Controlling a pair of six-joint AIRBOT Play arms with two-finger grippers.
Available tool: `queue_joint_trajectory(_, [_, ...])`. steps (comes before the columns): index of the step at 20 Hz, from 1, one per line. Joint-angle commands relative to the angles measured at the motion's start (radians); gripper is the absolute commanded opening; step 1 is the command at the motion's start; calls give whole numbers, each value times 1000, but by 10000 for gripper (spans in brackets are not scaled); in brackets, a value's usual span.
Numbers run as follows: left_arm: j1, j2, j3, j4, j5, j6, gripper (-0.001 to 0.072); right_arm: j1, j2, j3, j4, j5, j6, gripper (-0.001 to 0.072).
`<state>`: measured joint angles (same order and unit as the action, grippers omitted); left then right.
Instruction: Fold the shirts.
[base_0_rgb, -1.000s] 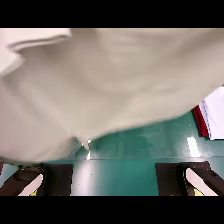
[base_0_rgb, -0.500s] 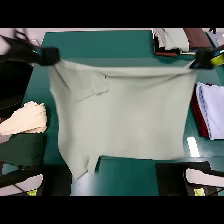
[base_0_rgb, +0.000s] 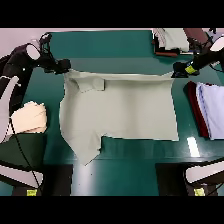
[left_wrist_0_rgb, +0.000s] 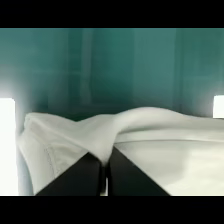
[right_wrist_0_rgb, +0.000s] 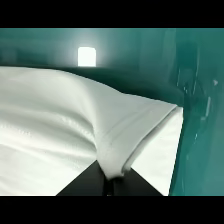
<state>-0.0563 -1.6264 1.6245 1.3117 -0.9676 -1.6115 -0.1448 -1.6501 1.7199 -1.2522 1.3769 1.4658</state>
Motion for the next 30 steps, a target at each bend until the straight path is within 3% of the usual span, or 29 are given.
queue_joint_trajectory(1, [30, -23, 11, -33, -173, 131, 29, -1, -1, -5, -11, 45, -43, 18])
queue_joint_trajectory(7, [25, -27, -111, -48, -219, 147, 31, 0, 69, -254, -2, -23, -36, 18])
queue_joint_trajectory(8, [28, -27, -125, -33, -219, 119, 140, 0, 78, -279, 3, -37, -31, 20])
queue_joint_trajectory(9, [28, -27, -127, -9, -220, 72, 494, 0, 82, -285, 3, -43, -31, 93])
queue_joint_trajectory(10, [28, -26, -122, 8, -225, 35, 650, 0, 81, -275, 3, -35, -31, 324])
queue_joint_trajectory(11, [28, -20, -111, 18, -248, 19, 649, 0, 82, -259, 5, -4, -31, 391])
queue_joint_trajectory(12, [28, 0, -106, 21, -279, 19, 616, 0, 90, -243, 4, 34, -31, 390])
queue_joint_trajectory(13, [28, 32, -110, 21, -299, 19, 492, 0, 113, -245, 4, 52, -31, 388])
queue_joint_trajectory(16, [28, 192, -235, 64, -306, 20, 488, -2, 259, -346, 3, 36, -42, 387])
queue_joint_trajectory(23, [28, 601, -887, 53, -267, -45, 489, 0, 566, -594, 4, -27, -46, 386])
queue_joint_trajectory(30, [25, 697, -1139, -186, -183, -43, 489, 0, 653, -620, 4, -80, -46, 380])
